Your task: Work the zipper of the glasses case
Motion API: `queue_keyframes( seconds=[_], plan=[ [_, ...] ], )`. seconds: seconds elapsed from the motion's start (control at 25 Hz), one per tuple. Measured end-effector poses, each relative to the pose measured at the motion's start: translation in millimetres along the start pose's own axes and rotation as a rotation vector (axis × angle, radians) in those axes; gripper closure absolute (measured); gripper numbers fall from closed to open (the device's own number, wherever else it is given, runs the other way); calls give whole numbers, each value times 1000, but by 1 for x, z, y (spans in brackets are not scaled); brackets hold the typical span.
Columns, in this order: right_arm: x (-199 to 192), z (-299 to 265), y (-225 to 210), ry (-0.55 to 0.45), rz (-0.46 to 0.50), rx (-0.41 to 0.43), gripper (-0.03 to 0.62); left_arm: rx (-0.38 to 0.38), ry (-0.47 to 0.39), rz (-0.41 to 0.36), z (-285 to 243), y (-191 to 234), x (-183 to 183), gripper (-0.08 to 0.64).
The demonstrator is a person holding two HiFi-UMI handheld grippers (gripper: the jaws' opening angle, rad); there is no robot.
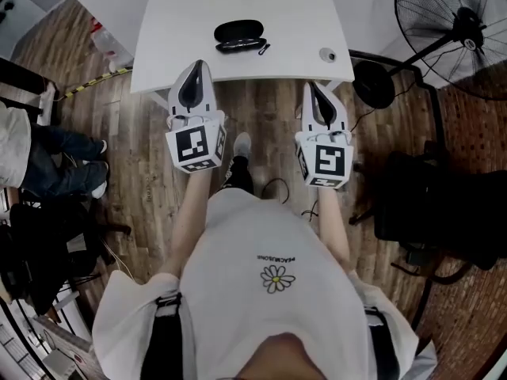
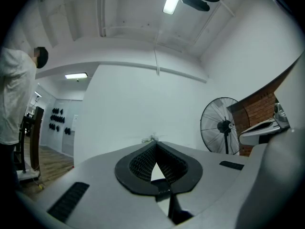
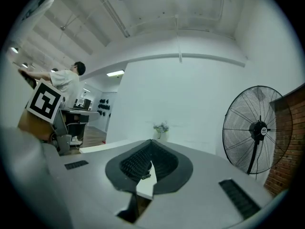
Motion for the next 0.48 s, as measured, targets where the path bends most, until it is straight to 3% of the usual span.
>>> queue_keyframes(
  seconds=[0.48],
  plan=[
    [0, -208, -20, 34, 3, 15, 584, -12, 54, 20, -169, 78, -28, 548]
  ],
)
Point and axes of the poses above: the fingertips, and each gripper's own axes: z backward along the fingers, y to its left, x out of its top, the point moved 6 cm from there along z, backward along the fingers, and after that the axes turned 8 degrees about z, right-handed, at the moved point
